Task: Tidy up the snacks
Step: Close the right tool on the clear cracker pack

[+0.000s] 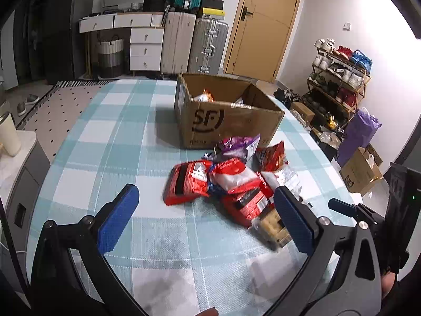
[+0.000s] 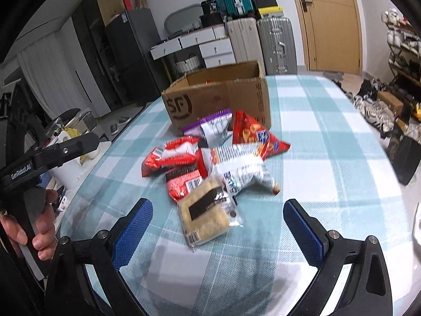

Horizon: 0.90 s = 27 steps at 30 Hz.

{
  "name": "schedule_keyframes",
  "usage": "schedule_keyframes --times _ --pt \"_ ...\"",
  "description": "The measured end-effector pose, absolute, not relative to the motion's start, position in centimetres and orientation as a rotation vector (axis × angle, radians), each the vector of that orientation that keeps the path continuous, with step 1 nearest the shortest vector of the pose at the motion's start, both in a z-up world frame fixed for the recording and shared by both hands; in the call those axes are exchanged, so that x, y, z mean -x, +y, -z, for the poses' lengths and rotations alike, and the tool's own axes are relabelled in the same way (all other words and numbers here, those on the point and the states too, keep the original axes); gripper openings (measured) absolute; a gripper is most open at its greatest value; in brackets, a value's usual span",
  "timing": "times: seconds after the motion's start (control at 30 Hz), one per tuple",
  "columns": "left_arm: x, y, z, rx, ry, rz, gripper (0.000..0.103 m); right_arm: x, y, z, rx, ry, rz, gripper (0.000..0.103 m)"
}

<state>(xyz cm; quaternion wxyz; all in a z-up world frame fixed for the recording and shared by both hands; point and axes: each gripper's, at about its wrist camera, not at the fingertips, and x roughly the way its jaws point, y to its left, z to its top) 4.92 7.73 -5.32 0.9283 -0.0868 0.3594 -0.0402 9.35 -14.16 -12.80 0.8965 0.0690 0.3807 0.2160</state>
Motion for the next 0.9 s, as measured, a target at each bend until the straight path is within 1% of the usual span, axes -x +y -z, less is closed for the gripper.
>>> schedule_keyframes --times 0.27,0.67,0.73,0.8,0.87,0.9 --pt "-5.3 8.4 7.0 0.191 0.760 0.083 0.102 -10.8 -13.6 15.3 -0.184 0.840 -0.483 0.101" --pt "-6.1 9.6 9.2 0.229 0.814 0.071 0.102 -12.1 -12.4 17.0 -0.227 0.885 -0.547 0.100" --pt "-6.1 9.8 9.5 0.235 0.822 0.067 0.102 -12.2 -12.1 17.2 -0.218 0.891 -0.549 0.097" --pt "-6.3 9.9 9.8 0.239 0.829 0.067 0.102 -12.3 -11.9 17.5 -0.215 0.901 -0.556 0.082" --pt "-6.3 10.1 9.9 0.240 0.832 0.064 0.102 -12.4 -11.8 17.7 -0.211 0.913 -0.556 0.075" --pt "-6.3 10.1 10.0 0.242 0.832 0.065 0.102 -12.4 -11.7 17.9 -0.210 0.917 -0.558 0.066"
